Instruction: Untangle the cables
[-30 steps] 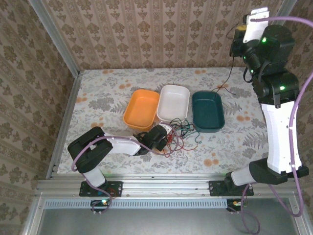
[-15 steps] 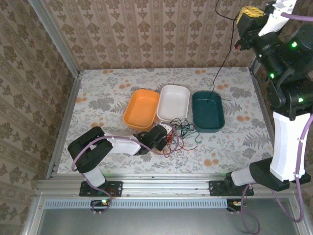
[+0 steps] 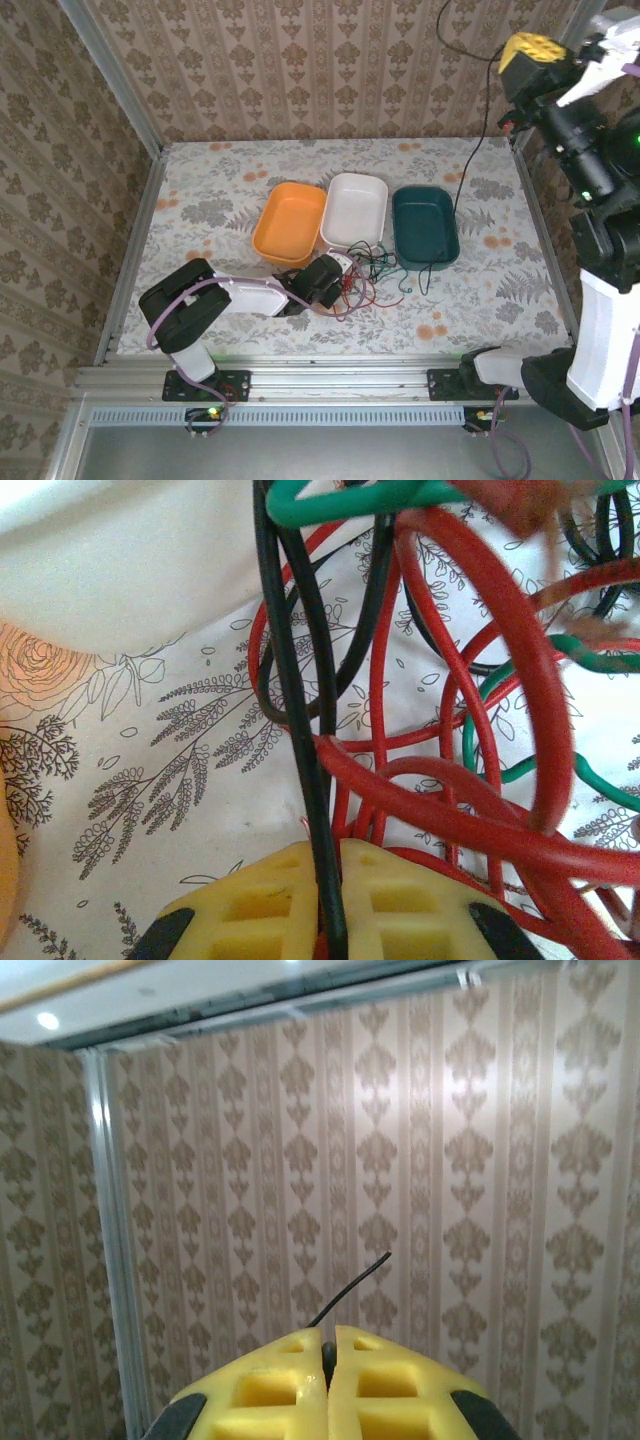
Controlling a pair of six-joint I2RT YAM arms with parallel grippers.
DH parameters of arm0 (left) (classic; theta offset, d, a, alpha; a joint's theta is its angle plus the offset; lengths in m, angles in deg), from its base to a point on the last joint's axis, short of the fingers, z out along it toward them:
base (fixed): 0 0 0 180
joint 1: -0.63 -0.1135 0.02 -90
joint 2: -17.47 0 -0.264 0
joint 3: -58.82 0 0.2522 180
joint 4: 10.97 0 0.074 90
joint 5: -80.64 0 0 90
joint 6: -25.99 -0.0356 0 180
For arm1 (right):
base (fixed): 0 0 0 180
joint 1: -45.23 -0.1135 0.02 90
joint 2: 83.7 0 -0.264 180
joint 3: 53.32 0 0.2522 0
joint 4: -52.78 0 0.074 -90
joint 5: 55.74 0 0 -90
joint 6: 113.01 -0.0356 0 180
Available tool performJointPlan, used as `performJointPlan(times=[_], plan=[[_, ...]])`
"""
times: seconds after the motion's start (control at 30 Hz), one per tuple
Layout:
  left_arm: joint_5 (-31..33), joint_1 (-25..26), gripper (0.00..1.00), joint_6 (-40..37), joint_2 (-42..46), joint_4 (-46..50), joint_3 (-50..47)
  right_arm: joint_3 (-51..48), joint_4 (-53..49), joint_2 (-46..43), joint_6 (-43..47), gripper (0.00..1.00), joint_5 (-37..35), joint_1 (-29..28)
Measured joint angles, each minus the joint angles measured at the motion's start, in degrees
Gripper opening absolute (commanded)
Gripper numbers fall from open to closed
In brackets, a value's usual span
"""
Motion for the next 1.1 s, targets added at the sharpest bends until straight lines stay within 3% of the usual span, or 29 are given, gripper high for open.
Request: performJointPlan(times=[0.3,0.6,1.1], plan=[[0.0,0.0,0.00,0.0,0.0,0.2,0.1,-6.9,2.2,5.0,-0.3,0.00,-8.1,0.0],[0.0,0.0,0.00,0.0,-0.2,0.9,0.5,0.4,9.0,9.3,3.8,0.00,-21.6,0.1],[0.0,0.0,0.00,0.0,-0.4,1.1,0.8,12.2,15.6,17.9,3.7,0.00,-22.2,0.1]])
